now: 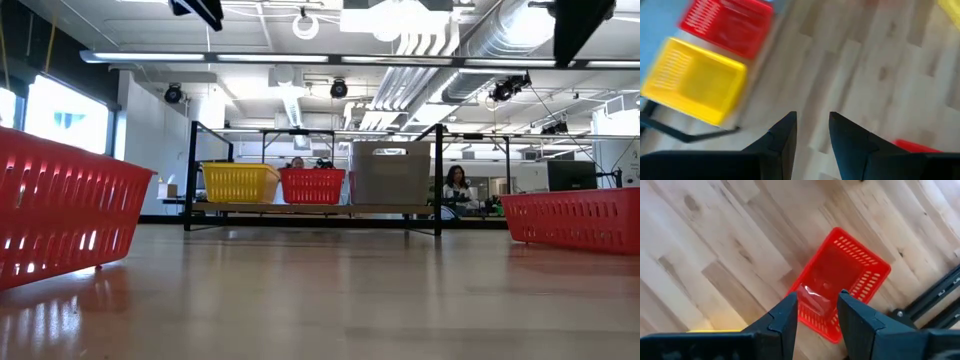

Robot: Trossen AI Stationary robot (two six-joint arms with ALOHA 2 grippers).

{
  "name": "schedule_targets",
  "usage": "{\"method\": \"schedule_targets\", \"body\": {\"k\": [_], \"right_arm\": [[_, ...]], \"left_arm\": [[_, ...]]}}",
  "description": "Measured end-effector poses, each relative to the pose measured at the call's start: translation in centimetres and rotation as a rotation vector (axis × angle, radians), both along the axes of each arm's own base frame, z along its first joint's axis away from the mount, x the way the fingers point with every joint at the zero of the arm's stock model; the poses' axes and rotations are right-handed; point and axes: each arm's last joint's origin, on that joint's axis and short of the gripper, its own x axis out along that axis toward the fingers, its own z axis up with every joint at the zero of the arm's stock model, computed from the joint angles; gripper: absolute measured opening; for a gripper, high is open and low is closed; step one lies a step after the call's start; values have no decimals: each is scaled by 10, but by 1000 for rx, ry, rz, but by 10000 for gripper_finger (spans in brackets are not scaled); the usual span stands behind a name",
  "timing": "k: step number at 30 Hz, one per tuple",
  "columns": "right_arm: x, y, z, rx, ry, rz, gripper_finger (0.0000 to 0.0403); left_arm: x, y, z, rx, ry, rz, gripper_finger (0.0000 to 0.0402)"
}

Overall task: Stack baskets on shelf by color
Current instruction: Stack the bottom red basket on top of the red basket on the shelf

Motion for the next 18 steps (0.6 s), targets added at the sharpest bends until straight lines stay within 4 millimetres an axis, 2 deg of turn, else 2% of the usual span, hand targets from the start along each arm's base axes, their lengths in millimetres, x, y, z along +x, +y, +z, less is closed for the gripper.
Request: {"method": "schedule_targets", "body": {"k": [8,13,18], "right_arm": [[-21,3,0,34,-13,65,124],[-23,5,-1,77,5,85,124],[-17,8,0,97,-50,140,124]], "left_arm": [[3,-47,-15,-109,15,-21,104],[1,-77,-15,-181,-18,-2,104],[0,-108,-18,-258,-34,23,104]]}}
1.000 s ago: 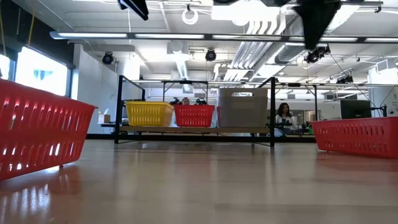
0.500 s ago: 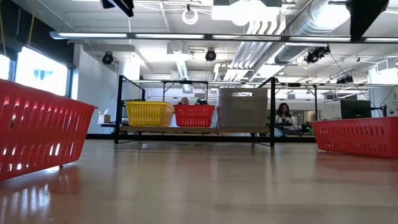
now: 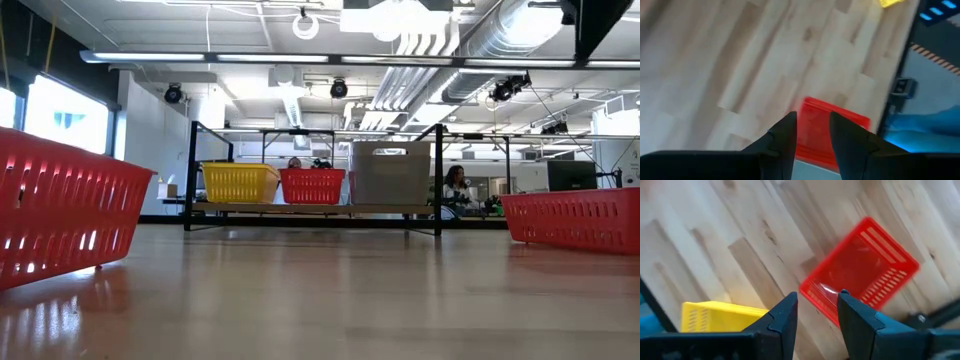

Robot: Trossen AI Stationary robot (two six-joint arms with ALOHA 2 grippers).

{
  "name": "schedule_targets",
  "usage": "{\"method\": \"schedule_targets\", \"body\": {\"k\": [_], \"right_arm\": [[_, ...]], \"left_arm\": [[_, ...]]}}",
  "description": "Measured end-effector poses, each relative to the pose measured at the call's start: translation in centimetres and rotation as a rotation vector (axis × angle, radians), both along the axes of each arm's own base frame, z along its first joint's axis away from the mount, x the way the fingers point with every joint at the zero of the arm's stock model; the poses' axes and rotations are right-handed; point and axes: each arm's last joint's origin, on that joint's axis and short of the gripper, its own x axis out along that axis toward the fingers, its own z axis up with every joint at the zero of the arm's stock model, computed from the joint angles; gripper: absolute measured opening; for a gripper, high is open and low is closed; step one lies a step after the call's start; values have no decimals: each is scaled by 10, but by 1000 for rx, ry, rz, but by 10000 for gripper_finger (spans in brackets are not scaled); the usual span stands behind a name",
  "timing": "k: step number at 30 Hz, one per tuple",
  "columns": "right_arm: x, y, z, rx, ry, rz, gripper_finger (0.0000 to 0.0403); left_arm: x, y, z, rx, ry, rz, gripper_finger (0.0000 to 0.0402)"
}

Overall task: Stack baskets on shelf by color
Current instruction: Stack the bottom red basket on top of the red basket on the shelf

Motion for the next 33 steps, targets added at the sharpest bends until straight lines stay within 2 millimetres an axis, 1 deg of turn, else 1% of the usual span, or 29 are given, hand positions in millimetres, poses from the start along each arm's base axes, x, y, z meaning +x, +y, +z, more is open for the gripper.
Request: {"method": "schedule_targets", "body": {"k": [3,7,10,12,15,17,26,33], "right_arm": [[4,2,1,10,-37,29,124],[5,2,2,19,-54,25,124],[6,3,2,23,-60,22,124],[6,3,2,27,-64,14,124],[6,3,2,32,-68,-3,124],[6,3,2,32,-68,-4,124],[8,0,2,13,-80,-45,124],[8,-1,2,18,-80,-61,124]], "left_arm": [[1,-18,-6,-31,23,-4,104],[5,-38,-15,-99,64,23,104],[8,-51,-24,-146,103,82,104],[9,-60,-29,-177,125,151,104],[12,-70,-38,-228,160,283,104],[13,-76,-43,-249,179,340,104],[20,-100,-65,-272,248,437,104],[35,-114,-98,-225,321,496,103]]}}
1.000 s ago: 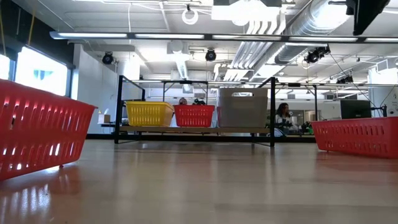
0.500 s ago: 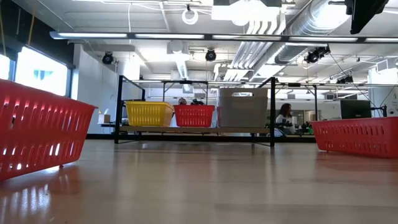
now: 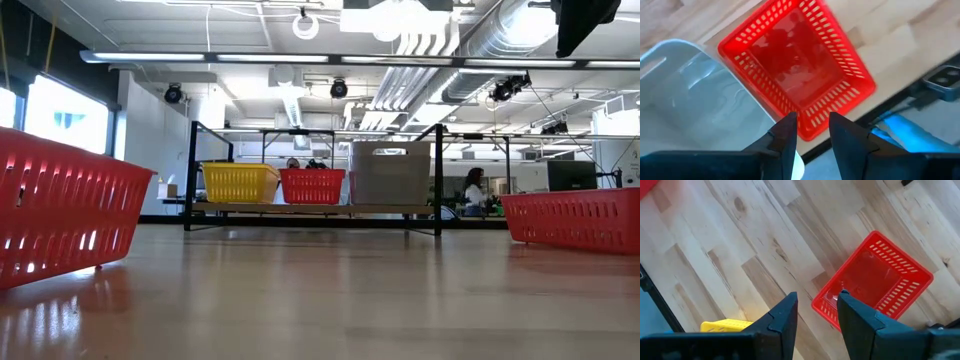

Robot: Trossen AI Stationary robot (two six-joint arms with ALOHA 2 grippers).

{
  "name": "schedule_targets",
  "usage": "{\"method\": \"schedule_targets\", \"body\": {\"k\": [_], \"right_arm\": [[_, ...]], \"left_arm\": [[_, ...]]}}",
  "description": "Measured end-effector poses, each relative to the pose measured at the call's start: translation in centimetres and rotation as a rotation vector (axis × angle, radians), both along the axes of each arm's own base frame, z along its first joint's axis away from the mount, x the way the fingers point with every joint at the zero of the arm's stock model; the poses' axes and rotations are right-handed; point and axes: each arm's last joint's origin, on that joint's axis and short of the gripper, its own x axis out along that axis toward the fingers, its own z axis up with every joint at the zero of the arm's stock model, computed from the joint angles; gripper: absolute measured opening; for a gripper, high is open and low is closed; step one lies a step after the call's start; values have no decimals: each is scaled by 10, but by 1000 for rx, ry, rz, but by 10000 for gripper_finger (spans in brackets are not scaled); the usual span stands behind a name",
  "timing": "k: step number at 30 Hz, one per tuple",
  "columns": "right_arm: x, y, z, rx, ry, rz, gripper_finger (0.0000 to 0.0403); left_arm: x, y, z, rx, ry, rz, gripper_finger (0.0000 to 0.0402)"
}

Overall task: Stack baskets on shelf by color
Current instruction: Stack the bottom red basket on top of the red basket on the shelf

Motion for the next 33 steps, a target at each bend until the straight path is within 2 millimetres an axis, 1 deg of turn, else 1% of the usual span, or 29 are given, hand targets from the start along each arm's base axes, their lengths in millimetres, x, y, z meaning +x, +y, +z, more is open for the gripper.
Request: {"method": "schedule_targets", "body": {"k": [8,12,17,23,33], "right_arm": [[0,0,0,-16,3,42,124],[0,0,0,-17,5,43,124],[0,0,0,-18,6,43,124],[0,0,0,-18,7,43,124],[-1,0,0,-27,12,64,124]], "left_arm": [[14,-11,-37,27,111,72,103],[16,-12,-46,42,133,81,103],[17,-14,-52,55,154,115,103],[14,-15,-62,108,221,135,103],[11,-14,-62,127,243,163,103]]}}
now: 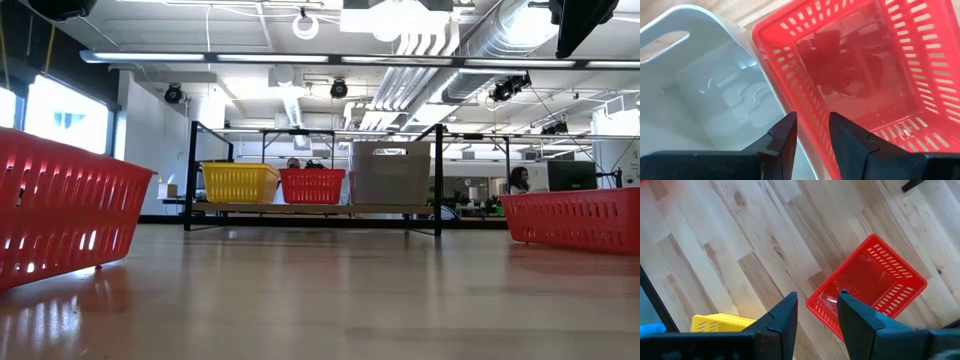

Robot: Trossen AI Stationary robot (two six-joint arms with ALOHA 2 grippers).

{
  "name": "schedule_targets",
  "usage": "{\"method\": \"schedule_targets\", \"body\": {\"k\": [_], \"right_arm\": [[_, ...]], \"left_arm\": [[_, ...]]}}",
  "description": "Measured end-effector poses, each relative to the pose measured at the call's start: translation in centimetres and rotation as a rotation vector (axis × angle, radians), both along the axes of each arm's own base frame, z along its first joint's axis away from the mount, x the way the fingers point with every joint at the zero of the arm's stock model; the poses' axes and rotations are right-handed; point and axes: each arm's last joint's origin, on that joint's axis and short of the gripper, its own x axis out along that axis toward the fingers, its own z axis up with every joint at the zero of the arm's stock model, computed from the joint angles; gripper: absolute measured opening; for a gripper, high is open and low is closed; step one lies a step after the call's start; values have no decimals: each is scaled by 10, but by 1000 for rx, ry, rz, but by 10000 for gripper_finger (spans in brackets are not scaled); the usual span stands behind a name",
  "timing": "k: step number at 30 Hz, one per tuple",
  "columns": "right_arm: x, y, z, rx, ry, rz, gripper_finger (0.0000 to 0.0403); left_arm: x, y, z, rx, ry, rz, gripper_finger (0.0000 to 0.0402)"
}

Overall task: Stack baskets on shelf by color
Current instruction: Stack the bottom red basket on top of the red basket on the shelf

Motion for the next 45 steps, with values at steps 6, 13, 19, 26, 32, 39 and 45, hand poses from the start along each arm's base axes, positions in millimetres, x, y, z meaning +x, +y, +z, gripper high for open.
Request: {"method": "schedule_targets", "body": {"k": [6,13,19,26,32,39,45], "right_arm": [[0,0,0,6,2,2,124],[0,0,0,7,3,2,124],[0,0,0,6,3,2,124],[0,0,0,13,4,2,124],[0,1,0,15,4,1,124],[0,1,0,15,4,1,124],[0,1,0,15,4,1,124]], "left_arm": [[-2,-2,0,4,-1,18,103],[-6,-7,0,9,-8,42,103],[-4,-9,-2,1,-19,50,103],[-3,-11,-12,18,10,65,103],[0,-16,-22,7,22,53,103],[0,-16,-22,0,30,53,97],[1,-15,-22,8,18,52,51]]}}
